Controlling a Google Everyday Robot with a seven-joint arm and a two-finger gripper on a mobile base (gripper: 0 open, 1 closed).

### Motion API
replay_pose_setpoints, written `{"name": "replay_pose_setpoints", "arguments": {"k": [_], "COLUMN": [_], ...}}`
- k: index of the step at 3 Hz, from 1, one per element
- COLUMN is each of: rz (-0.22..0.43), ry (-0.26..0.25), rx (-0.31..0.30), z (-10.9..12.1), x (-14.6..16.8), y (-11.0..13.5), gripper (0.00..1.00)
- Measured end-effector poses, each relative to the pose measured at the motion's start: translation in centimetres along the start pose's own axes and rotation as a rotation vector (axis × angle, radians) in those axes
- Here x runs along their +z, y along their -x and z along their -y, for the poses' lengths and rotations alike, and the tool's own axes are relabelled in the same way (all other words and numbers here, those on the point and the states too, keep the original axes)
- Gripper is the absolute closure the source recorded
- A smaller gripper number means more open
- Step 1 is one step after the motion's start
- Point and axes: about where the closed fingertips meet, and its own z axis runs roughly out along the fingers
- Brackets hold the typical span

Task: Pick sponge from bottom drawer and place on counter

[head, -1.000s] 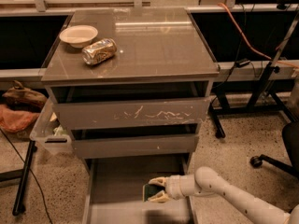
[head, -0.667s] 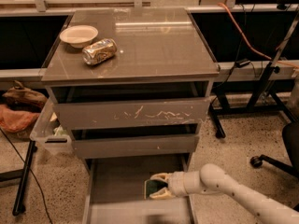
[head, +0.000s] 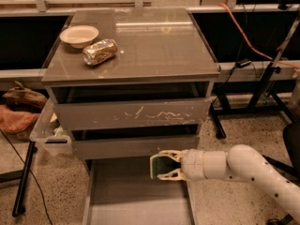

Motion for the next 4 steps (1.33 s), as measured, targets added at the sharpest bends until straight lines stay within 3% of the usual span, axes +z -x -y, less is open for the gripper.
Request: {"name": "replay_pose_setpoints", "arguments": {"k": [2,3,4], "rz": [0.006,0.001,0.035], "ry": [-0.003,-0.031,-0.071], "rx": [-0.014,-0.12,-0.294], "z": [0.4,3.5,9.5], "x": [-0.4,-3.4,-6.3], "y": [0.8,5.7,13.1], "gripper": [1.0,1.0,1.0]}}
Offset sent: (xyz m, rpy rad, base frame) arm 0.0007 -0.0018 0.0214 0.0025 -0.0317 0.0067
